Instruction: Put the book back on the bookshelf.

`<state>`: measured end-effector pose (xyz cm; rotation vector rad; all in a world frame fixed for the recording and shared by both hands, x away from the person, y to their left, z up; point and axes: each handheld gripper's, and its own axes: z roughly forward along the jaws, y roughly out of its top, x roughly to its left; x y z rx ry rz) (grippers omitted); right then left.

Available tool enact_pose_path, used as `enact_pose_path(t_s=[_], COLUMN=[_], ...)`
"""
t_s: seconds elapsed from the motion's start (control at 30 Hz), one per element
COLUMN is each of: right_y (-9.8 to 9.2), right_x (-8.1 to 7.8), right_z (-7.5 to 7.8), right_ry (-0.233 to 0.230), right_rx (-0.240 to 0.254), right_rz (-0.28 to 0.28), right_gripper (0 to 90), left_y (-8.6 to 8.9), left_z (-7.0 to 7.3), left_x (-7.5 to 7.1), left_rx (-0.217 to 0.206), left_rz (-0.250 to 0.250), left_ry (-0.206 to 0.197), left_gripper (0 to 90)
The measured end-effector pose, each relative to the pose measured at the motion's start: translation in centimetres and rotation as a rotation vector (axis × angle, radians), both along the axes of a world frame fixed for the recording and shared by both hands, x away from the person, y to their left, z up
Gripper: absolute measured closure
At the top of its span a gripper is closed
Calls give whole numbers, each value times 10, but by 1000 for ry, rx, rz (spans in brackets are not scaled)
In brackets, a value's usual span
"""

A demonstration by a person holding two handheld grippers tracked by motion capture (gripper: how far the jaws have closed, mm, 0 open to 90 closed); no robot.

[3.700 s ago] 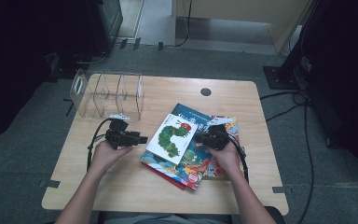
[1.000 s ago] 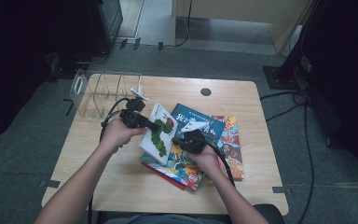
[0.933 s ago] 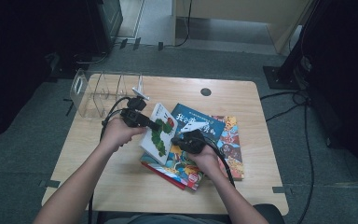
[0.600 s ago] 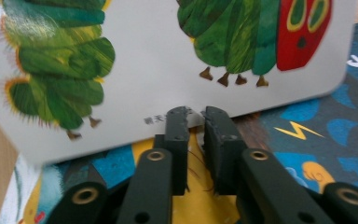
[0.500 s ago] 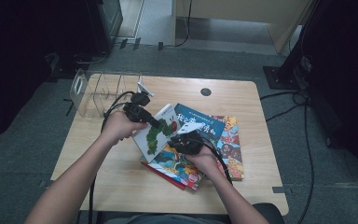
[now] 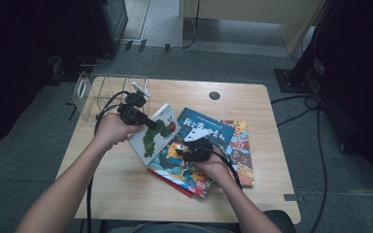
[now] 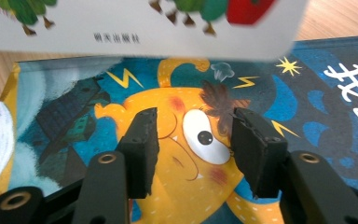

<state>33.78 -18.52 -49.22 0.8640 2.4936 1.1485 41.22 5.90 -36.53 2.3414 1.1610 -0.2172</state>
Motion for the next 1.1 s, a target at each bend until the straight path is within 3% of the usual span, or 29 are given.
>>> enact_pose_path(t_s=[0.1, 0.43, 0.6, 1.1], right_y=[-1, -2, -2, -2], right_x=[1, 1, 1, 1], right_z=[-2, -3, -3, -3], right_ry=[5, 3, 4, 7], right_rx=[21, 26, 24, 25], right_rz=[-7, -12, -13, -14], right_gripper=[497, 464, 434, 428], left_y=[10, 25, 33, 59], left_z=[4, 8, 7, -2], left_x=[0, 1, 2, 2], left_rx=[8, 11, 42, 74], left_rz=[22, 64, 80, 146], left_ry=[-11, -29, -42, -25], left_gripper=[779, 778, 778, 778])
